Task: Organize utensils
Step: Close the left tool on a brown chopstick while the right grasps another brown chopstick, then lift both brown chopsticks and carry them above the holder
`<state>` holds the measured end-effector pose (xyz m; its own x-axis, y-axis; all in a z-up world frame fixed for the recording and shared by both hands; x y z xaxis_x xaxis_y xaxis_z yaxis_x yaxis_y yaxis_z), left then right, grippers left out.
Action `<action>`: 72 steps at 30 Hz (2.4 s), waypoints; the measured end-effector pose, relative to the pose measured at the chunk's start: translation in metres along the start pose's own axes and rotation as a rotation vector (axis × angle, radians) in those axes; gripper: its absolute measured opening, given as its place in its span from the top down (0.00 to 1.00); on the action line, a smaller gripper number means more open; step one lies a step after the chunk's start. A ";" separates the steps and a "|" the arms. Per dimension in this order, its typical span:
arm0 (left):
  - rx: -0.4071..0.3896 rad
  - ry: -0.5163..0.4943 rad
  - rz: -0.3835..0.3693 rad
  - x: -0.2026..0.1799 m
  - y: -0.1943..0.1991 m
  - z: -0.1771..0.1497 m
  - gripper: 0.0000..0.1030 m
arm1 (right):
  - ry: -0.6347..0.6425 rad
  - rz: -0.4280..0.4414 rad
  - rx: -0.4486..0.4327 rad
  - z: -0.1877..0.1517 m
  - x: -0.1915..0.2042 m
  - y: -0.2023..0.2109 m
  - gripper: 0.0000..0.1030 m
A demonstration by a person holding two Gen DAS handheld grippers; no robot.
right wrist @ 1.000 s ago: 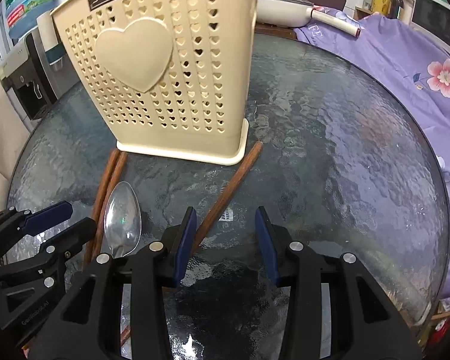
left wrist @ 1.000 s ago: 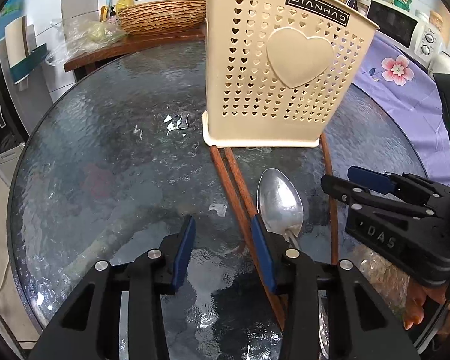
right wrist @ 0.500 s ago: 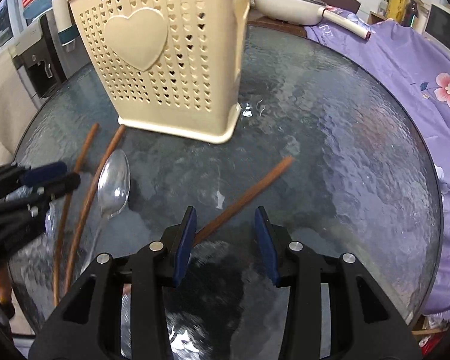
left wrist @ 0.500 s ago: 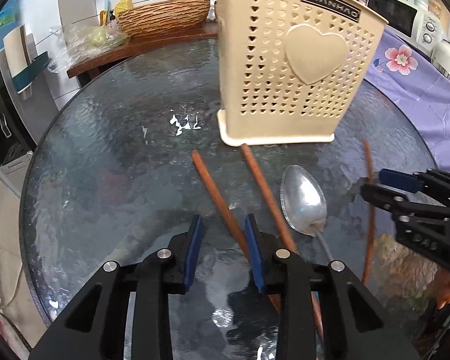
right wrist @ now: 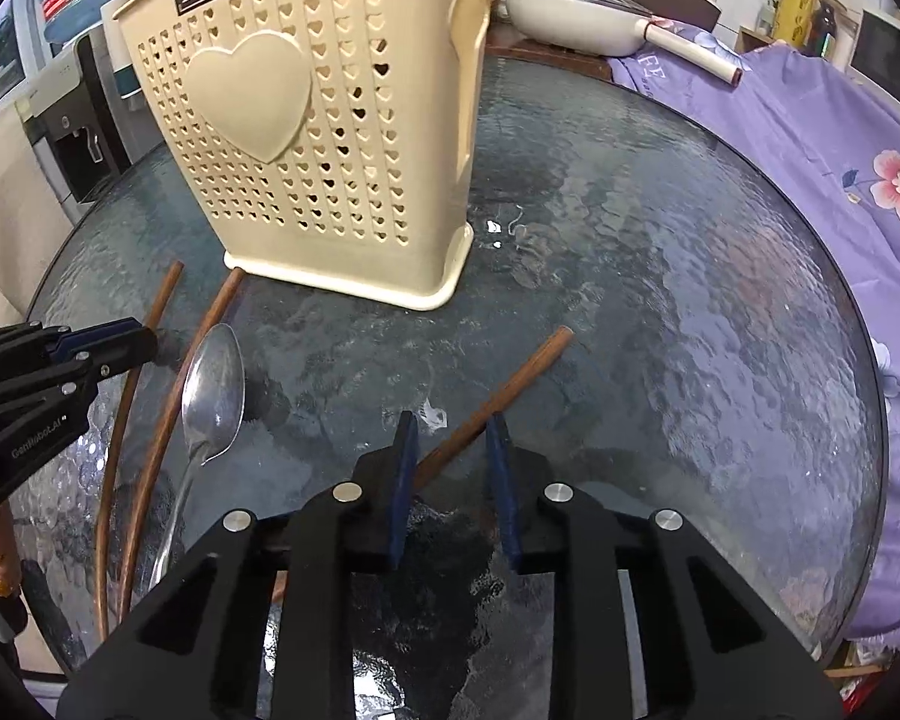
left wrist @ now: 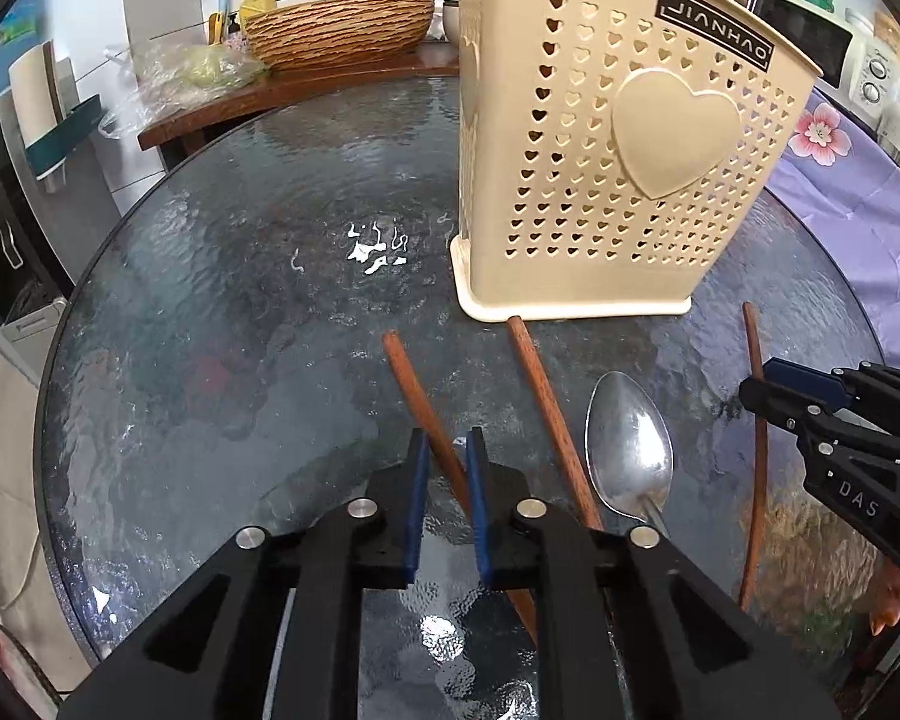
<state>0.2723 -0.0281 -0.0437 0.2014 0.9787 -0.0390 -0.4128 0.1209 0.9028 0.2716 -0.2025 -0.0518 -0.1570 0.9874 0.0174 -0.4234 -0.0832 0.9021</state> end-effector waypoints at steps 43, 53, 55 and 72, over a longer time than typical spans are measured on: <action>0.028 0.040 0.019 0.005 -0.020 0.028 0.93 | -0.151 -0.055 0.054 0.053 -0.029 -0.028 0.89; 0.009 0.048 0.046 -0.005 -0.018 0.022 0.93 | -0.171 -0.037 0.032 0.043 -0.029 -0.025 0.93; 0.008 0.050 0.047 -0.007 -0.017 0.020 0.93 | -0.177 -0.029 0.027 0.041 -0.031 -0.025 0.93; -0.111 0.101 -0.050 0.011 0.040 0.011 0.94 | -0.238 0.215 -0.164 0.016 -0.053 0.031 0.93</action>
<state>0.2679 -0.0145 -0.0030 0.1361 0.9821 -0.1302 -0.5014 0.1816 0.8459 0.2809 -0.2551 -0.0183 -0.0538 0.9471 0.3163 -0.5437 -0.2935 0.7863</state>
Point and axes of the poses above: each gripper's, at about its wrist camera, not at the fingertips, and y roughly against the way its jaws point, x to its left, z to its top, the point moved 1 cm from there along -y, roughly the way its jaws point, and after that the axes turned 11 degrees about x, right-handed, at the moved point
